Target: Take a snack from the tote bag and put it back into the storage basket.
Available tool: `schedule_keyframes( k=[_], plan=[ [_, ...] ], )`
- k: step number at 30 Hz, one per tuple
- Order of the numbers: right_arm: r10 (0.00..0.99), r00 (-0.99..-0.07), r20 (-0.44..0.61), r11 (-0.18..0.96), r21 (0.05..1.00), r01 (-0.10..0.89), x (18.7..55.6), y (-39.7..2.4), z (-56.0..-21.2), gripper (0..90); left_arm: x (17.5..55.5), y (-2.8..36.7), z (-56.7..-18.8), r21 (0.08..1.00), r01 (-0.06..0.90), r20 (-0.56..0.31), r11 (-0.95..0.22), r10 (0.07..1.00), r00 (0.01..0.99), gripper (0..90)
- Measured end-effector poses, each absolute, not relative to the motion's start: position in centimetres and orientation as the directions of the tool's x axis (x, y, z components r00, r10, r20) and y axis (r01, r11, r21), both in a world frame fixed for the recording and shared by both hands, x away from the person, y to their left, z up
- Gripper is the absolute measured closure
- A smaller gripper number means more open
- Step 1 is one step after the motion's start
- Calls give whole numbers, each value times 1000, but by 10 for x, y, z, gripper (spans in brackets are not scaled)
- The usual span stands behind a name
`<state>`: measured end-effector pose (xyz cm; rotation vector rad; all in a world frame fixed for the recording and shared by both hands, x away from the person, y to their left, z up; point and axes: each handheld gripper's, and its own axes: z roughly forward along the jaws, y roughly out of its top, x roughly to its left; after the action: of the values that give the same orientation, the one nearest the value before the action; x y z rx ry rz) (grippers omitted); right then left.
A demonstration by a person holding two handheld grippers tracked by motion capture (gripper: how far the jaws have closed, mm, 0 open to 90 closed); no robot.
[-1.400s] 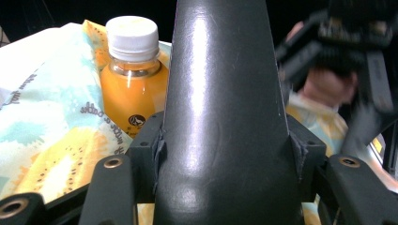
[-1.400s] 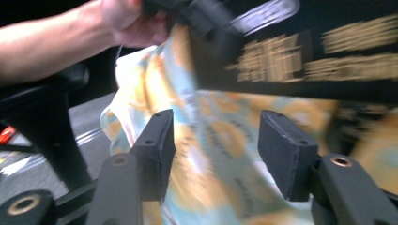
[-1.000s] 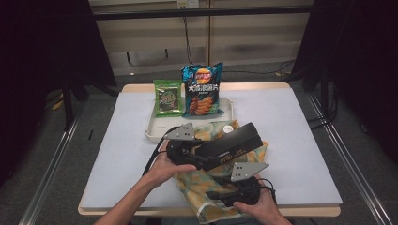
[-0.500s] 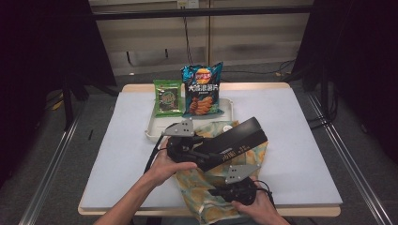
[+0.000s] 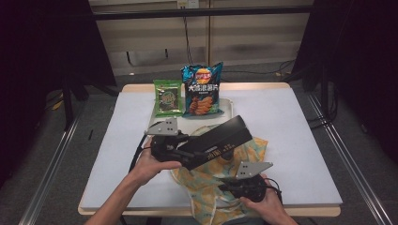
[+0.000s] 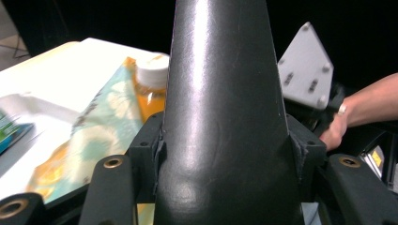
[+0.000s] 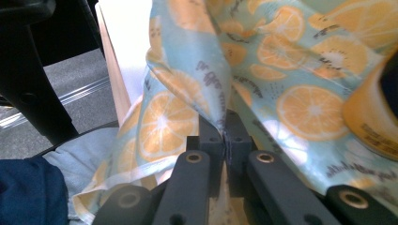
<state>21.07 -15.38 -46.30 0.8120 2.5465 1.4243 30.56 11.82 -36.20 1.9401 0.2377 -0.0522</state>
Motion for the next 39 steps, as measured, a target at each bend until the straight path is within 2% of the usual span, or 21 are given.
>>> schedule_keyframes(
  k=[12,18,20,22,23,24,25,26,27,30,39],
  plan=[
    [583,-800,142,356,841,408,198,-201,-451,855,311,152,-358,906,202,-139,-372,189,972,430],
    [604,-787,128,364,834,415,188,-211,-451,842,317,166,-358,904,213,-134,-370,229,964,430],
    [600,-789,131,356,840,410,188,-213,-450,776,320,170,-358,902,218,-132,-372,243,961,430],
    [581,-801,142,337,854,396,189,-213,-447,662,323,177,-359,900,226,-133,-373,260,957,430],
    [581,-801,142,337,854,396,189,-213,-447,662,323,177,-359,900,226,-133,-373,260,957,430],
    [585,-798,143,318,865,389,190,-213,-444,552,326,180,-361,897,232,-133,-377,270,954,430],
    [585,-798,143,318,865,389,190,-213,-444,552,326,180,-361,897,232,-133,-377,270,954,430],
    [609,-781,137,292,877,382,190,-215,-441,468,329,184,-363,892,238,-131,-384,284,950,431],
    [609,-781,137,292,877,382,190,-215,-441,468,329,184,-363,892,238,-131,-384,284,950,430],
    [628,-768,124,263,896,359,190,-216,-436,389,332,186,-367,886,243,-129,-395,293,947,430],
    [644,-754,132,229,907,354,193,-219,-432,320,347,198,-370,881,265,-134,-391,332,934,430]
  ],
)
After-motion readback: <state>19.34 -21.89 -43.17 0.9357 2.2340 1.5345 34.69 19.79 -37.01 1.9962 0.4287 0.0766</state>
